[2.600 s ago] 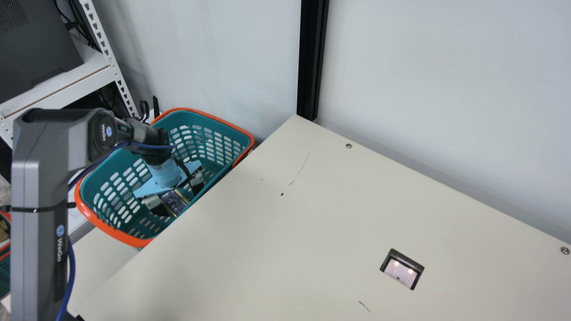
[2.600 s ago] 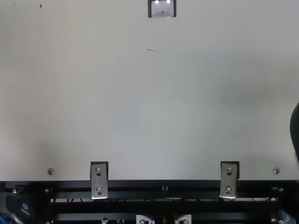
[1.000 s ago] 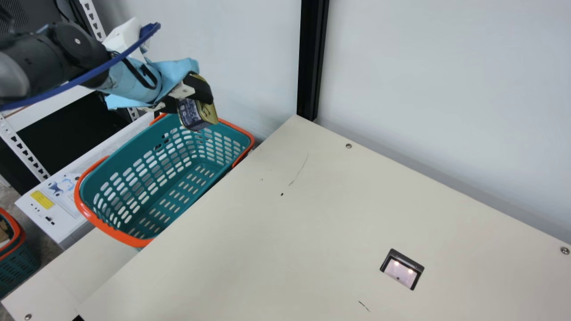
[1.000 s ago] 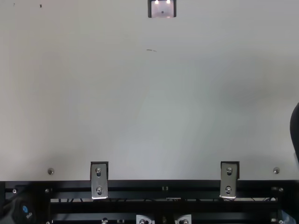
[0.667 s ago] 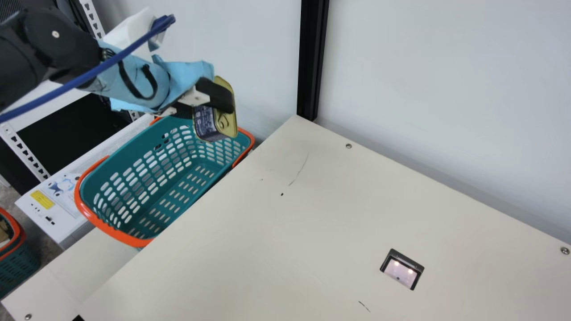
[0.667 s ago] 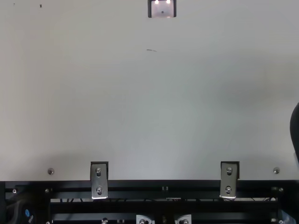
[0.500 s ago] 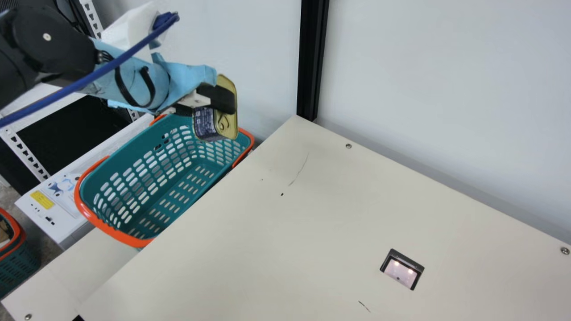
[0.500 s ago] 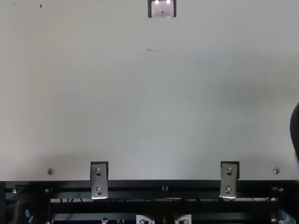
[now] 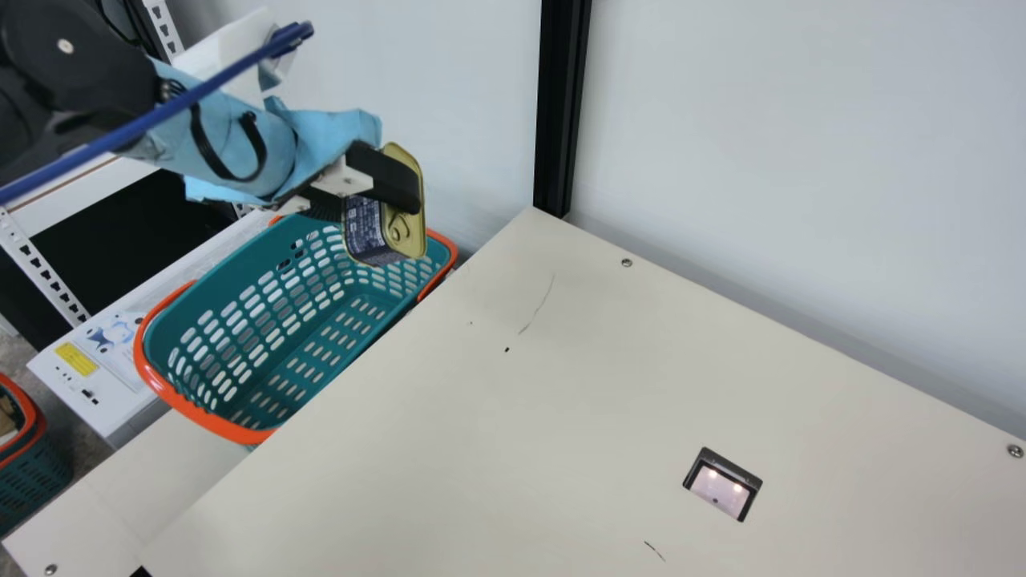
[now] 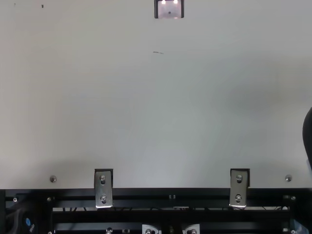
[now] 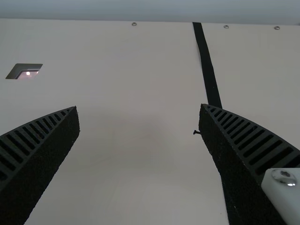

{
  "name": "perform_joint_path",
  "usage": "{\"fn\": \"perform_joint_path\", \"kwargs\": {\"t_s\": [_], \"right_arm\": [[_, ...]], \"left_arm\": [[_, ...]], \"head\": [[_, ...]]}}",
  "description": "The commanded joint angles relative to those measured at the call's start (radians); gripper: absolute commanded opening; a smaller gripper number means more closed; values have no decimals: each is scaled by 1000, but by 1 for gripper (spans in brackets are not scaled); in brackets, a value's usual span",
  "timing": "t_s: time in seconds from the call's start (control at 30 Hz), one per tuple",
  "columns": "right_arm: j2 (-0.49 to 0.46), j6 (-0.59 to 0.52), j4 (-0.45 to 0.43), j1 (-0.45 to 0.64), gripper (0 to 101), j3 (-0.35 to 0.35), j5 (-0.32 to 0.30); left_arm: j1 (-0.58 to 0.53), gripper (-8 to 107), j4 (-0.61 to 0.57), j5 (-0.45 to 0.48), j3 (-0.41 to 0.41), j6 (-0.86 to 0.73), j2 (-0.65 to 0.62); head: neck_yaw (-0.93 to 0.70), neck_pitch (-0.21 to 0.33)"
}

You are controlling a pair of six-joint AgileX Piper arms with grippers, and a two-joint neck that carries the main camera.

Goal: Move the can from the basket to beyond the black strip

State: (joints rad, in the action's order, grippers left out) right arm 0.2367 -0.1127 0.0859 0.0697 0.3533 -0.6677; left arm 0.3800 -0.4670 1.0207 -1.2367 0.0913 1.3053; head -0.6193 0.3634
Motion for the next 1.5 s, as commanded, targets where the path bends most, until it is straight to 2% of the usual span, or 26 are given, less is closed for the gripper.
{"fn": "perform_joint_path", "kwargs": {"t_s": [0.0, 0.1, 0.6, 1.0, 1.23, 1.47], "right_arm": [[0, 0, 0, 0, 101, 0, 0], [0, 0, 0, 0, 101, 0, 0], [0, 0, 0, 0, 101, 0, 0], [0, 0, 0, 0, 101, 0, 0], [0, 0, 0, 0, 101, 0, 0], [0, 0, 0, 0, 101, 0, 0]], "left_arm": [[26, 10, -24, 104, -30, 14, 4], [71, 10, -59, 199, -76, 29, 13], [-7, 10, -237, 199, 79, 149, 53], [-47, 10, -357, 199, 149, 237, 73], [-34, 10, -370, 199, 190, 210, 81], [1, 10, -401, 199, 245, 107, 103]], "head": [[-29, 70], [-29, 70], [-29, 70], [-29, 70], [-29, 70], [-29, 70]]}}
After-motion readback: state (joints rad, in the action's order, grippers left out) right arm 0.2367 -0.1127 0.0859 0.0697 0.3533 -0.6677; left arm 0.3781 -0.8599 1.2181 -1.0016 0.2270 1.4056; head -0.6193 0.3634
